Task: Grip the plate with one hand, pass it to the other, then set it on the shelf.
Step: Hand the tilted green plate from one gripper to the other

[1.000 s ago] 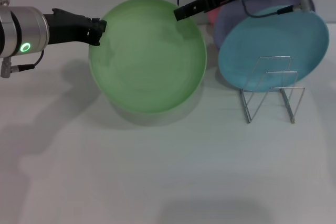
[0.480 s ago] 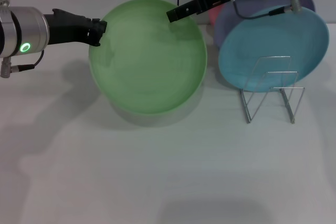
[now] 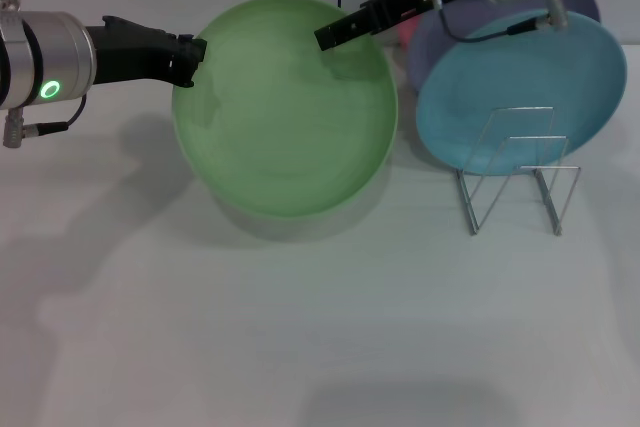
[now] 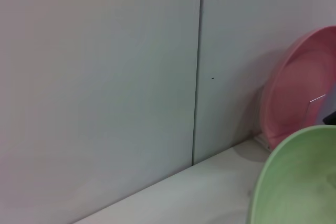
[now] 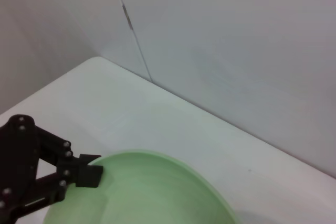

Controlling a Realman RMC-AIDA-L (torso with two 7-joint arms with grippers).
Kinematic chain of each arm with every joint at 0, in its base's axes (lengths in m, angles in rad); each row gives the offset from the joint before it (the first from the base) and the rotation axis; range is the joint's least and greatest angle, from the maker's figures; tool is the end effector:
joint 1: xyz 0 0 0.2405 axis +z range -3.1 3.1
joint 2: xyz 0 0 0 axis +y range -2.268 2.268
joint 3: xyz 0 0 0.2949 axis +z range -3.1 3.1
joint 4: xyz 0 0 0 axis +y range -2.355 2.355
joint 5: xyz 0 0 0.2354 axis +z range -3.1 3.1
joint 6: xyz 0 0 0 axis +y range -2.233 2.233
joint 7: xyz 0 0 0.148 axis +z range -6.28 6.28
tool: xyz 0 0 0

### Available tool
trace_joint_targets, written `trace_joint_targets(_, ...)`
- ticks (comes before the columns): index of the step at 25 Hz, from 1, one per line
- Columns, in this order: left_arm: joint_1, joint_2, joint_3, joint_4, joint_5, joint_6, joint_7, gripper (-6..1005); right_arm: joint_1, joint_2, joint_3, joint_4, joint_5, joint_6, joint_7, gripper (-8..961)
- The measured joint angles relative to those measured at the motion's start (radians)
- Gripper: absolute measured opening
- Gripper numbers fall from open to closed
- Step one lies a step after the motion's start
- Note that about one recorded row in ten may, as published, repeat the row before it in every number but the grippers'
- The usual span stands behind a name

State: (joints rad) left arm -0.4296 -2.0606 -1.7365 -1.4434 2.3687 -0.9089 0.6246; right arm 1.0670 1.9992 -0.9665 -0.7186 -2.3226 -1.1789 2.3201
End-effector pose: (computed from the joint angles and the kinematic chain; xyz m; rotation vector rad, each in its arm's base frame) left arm -0.1898 0.4414 0.0179 -2.2471 -0.7179 -0.2221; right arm 0.1129 0.5301 -0.0106 -2.5846 0.9074 0.1975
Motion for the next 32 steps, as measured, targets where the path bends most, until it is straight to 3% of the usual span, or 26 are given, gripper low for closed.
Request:
trace_joint_targets(8, 0.0, 0.001, 0.0, 0.0, -0.002, -0.001, 0.001, 39, 0.004, 0.007, -0.044, 0.012, -0.003, 0.04, 0.002, 814)
trace_joint_targets(13, 0.002, 0.001, 0.0, 0.003, -0.002, -0.001, 0.002, 40, -0.031, 0.009, -0.036, -0.047, 0.005, 0.034, 0.006, 817)
trace_joint_targets(16, 0.002, 0.001, -0.001, 0.006, -0.002, -0.001, 0.003, 41, -0.086, 0.033, -0.036, -0.143, 0.009, 0.035, 0.007, 817)
trace_joint_targets(21, 0.001, 0.001, -0.004, 0.009, -0.002, -0.001, 0.003, 42, -0.136, 0.052, -0.037, -0.223, 0.009, 0.043, 0.011, 815)
trace_joint_targets(32, 0.002, 0.0, -0.005, 0.009, -0.002, -0.001, 0.003, 45, -0.135, 0.048, -0.034, -0.218, 0.013, 0.038, 0.023, 758)
